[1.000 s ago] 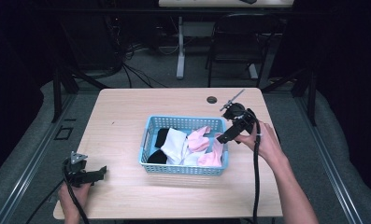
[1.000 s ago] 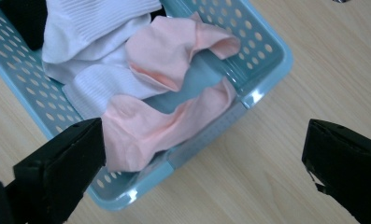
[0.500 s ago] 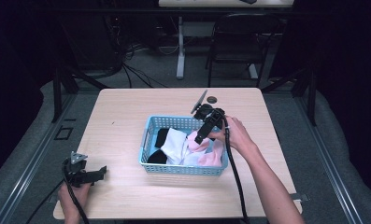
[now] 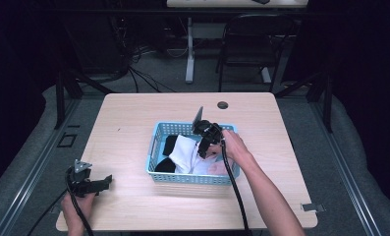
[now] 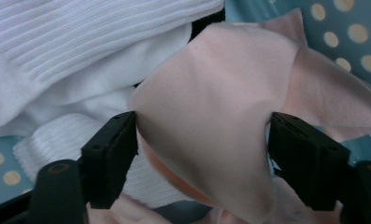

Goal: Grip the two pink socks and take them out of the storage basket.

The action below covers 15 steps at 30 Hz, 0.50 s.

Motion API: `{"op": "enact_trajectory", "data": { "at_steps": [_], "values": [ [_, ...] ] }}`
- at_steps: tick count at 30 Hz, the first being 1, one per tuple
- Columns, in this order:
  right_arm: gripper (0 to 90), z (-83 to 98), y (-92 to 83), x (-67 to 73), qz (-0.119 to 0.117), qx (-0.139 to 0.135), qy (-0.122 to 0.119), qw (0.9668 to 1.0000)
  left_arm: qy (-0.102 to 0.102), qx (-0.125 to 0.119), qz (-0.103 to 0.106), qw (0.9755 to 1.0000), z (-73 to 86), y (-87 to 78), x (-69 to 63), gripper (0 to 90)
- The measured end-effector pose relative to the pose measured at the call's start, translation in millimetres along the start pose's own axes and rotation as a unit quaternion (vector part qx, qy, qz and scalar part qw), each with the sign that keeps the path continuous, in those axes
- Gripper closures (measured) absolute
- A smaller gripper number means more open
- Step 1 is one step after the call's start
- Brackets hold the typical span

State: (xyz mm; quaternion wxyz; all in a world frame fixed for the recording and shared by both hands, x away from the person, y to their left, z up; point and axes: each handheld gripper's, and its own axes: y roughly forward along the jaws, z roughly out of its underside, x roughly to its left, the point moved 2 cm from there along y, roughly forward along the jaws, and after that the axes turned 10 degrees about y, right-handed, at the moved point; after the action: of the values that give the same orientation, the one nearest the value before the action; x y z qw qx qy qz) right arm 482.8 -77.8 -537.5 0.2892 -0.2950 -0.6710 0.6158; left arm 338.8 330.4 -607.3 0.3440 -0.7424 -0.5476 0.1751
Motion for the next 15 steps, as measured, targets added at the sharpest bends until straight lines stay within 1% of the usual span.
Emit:
{"op": "enact_trajectory", "data": {
  "at_steps": [1,3,4,5,6,7,8,9,10,11,13,14,15],
  "values": [
    [27.3,0.0,0.0,0.0,0.0,0.0,0.0,1.0,0.0,0.0,0.0,1.0,0.0,0.0,0.0,0.6],
    [33.0,-0.5,2.2,0.2,0.002,0.003,-0.001,1.0,0.0,0.0,0.0,1.0,0.0,0.0,0.0,0.6],
    [41.6,-0.2,3.1,0.8,0.002,0.003,0.004,1.0,0.0,0.0,0.0,1.0,0.0,0.0,0.0,0.6],
    [41.6,-0.2,3.1,0.8,0.002,0.003,0.004,1.0,0.0,0.0,0.0,1.0,0.0,0.0,0.0,0.6],
    [48.3,-0.1,2.8,0.9,0.002,0.01,0.006,0.9999,0.0,0.0,0.0,1.0,0.0,0.0,0.0,0.6],
    [48.3,-0.1,2.8,0.9,0.002,0.01,0.006,0.9999,0.0,0.0,0.0,1.0,0.0,0.0,0.0,0.6],
    [53.2,-0.2,1.8,0.9,0.002,0.015,0.005,0.9999,0.0,0.0,0.0,1.0,0.0,0.0,0.0,0.6],
    [56.2,0.2,2.7,1.4,0.003,0.009,0.004,0.9999,0.0,0.0,0.0,1.0,0.0,0.0,0.0,0.6],
    [63.6,0.4,2.5,2.1,0.004,0.006,0.001,1.0,0.0,0.0,0.0,1.0,0.0,0.0,0.0,0.6],
    [63.6,0.4,2.5,2.1,0.004,0.006,0.001,1.0,0.0,0.0,0.0,1.0,0.0,0.0,0.0,0.6],
    [70.7,1.0,0.6,3.0,0.007,0.006,0.0,1.0,0.0,0.0,0.0,1.0,0.0,0.0,0.0,0.6],
    [73.1,1.6,0.0,2.9,0.007,0.003,0.001,1.0,0.0,0.0,0.0,1.0,0.0,0.0,0.0,0.6],
    [73.1,1.6,0.0,2.9,0.007,0.003,0.001,1.0,0.0,0.0,0.0,1.0,0.0,0.0,0.0,0.6]
  ]
}}
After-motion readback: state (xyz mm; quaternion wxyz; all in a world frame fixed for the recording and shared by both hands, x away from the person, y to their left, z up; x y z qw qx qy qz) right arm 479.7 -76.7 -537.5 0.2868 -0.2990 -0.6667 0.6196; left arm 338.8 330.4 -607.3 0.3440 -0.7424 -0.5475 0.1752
